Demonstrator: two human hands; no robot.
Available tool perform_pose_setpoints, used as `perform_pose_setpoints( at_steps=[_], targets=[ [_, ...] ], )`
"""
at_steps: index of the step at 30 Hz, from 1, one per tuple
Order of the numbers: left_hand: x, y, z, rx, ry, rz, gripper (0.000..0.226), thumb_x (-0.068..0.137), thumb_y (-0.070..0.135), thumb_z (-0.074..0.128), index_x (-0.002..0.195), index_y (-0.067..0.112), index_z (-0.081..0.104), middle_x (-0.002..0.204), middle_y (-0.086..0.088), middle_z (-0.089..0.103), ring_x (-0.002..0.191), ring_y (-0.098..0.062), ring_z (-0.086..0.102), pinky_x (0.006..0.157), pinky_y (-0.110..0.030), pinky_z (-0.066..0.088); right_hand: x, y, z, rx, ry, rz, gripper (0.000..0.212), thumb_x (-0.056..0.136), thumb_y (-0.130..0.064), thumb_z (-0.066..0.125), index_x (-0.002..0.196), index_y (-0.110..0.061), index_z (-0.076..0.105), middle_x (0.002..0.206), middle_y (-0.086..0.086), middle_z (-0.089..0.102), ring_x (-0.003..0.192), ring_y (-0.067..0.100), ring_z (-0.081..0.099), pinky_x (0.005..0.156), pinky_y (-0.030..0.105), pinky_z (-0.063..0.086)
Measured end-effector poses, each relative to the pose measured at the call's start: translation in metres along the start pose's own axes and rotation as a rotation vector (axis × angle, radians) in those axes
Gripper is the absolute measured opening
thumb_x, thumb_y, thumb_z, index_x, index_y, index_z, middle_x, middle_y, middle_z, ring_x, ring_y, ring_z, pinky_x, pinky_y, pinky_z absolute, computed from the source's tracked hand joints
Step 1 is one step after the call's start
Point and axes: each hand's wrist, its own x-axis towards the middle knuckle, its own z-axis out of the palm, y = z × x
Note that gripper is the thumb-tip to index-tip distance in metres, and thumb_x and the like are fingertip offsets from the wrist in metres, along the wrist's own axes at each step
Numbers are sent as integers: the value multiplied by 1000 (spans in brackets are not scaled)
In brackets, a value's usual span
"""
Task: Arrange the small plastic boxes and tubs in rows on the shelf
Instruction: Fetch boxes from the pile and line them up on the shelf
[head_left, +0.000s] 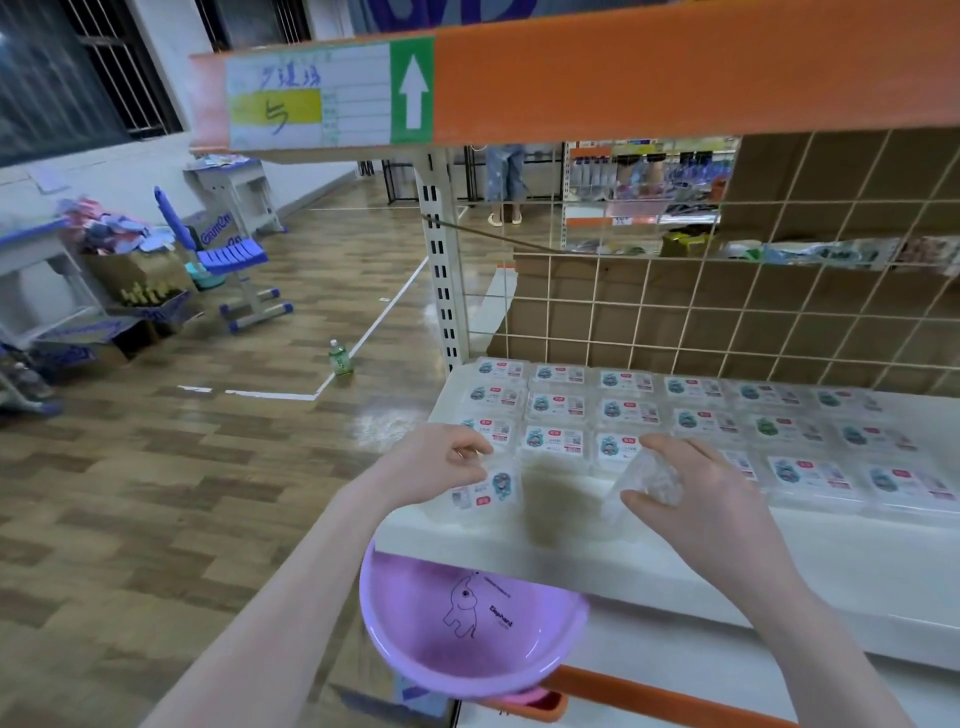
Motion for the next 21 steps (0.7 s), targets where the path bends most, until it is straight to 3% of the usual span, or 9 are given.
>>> perform_pose_setpoints(
  at_steps=[2, 5, 6, 8, 11, 16, 21],
  targets=[
    [-2, -1, 3, 26, -7, -28, 35, 81, 28, 71, 115, 25, 65, 104, 10, 62, 94, -1, 59, 85, -18, 45, 1, 1, 0, -4, 3, 1, 52, 76, -29, 73, 125, -27, 56, 123, -3, 56, 107, 23, 55, 78, 27, 35],
    [-5, -2, 8, 167, -49, -29, 31, 79, 37, 71, 102, 17, 63, 99, 5, 59, 93, -12, 54, 86, -31, 44, 2, 1, -1, -9, 4, 1, 52, 75, -29, 73, 124, -28, 56, 124, -4, 55, 108, 22, 55, 80, 27, 36],
    [-6, -2, 9, 211, -53, -31, 34, 79, 39, 70, 104, 18, 61, 103, 2, 58, 99, -13, 53, 91, -32, 42, 3, 2, -1, -12, 2, 0, 52, 75, -30, 73, 124, -28, 56, 124, -4, 55, 107, 22, 55, 79, 27, 36],
    [-10, -1, 13, 256, -46, -50, 61, 77, 43, 71, 130, 19, 52, 127, 2, 52, 118, -14, 47, 99, -29, 38, 3, 1, -1, -17, -2, -4, 52, 75, -30, 72, 124, -29, 55, 124, -4, 54, 107, 23, 55, 78, 28, 36],
    [-11, 2, 20, 298, -17, -60, 76, 72, 46, 74, 137, 17, 45, 123, 1, 46, 113, -15, 45, 90, -26, 39, 4, 2, -1, -20, -7, -8, 52, 75, -31, 72, 124, -29, 56, 123, -4, 55, 106, 23, 56, 78, 28, 37],
    [-11, 9, 26, 360, 40, -107, 66, 69, 39, 72, 125, 11, 51, 117, -3, 53, 105, -21, 53, 87, -36, 48, 6, 3, -2, -22, -14, -18, 52, 76, -31, 72, 124, -29, 55, 124, -4, 55, 107, 23, 56, 80, 27, 36],
    [-14, 17, 24, 383, 81, -164, 48, 70, 43, 66, 109, 16, 58, 107, 1, 57, 96, -22, 56, 72, -30, 47, 8, 6, -3, -23, -20, -19, 51, 77, -33, 71, 126, -31, 54, 127, -6, 53, 108, 22, 55, 77, 26, 34]
  ],
)
